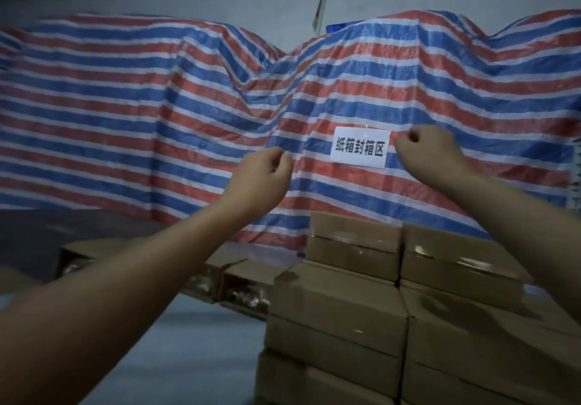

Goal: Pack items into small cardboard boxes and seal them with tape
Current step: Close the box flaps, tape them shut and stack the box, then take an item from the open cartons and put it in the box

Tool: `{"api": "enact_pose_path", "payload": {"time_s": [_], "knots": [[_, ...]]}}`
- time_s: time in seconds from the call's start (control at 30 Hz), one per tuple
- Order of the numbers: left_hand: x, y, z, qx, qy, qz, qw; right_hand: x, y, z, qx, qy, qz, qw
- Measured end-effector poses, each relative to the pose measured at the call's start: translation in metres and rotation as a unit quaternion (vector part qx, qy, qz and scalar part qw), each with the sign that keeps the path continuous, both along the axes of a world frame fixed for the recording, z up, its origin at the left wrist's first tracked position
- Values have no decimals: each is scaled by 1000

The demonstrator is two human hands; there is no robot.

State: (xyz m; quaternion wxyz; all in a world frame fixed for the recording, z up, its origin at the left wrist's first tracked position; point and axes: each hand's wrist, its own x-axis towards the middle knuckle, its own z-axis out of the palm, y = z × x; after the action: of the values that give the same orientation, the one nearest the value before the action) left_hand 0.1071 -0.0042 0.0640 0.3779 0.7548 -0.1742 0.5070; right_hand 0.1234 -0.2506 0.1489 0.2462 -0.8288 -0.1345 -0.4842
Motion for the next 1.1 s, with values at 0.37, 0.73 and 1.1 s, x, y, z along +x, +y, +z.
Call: {"api": "enact_pose_path", "payload": {"time_s": [0.37,0.73,1.1], "knots": [[62,165,-189,-85,182,170,965,59,242,-93,-240,156,113,952],[89,257,-239,-274,169,298,899,172,445,-213,-325,277,165,889],[99,259,-243,-344,161,359,853,195,543,-280,-358,227,149,894]]}}
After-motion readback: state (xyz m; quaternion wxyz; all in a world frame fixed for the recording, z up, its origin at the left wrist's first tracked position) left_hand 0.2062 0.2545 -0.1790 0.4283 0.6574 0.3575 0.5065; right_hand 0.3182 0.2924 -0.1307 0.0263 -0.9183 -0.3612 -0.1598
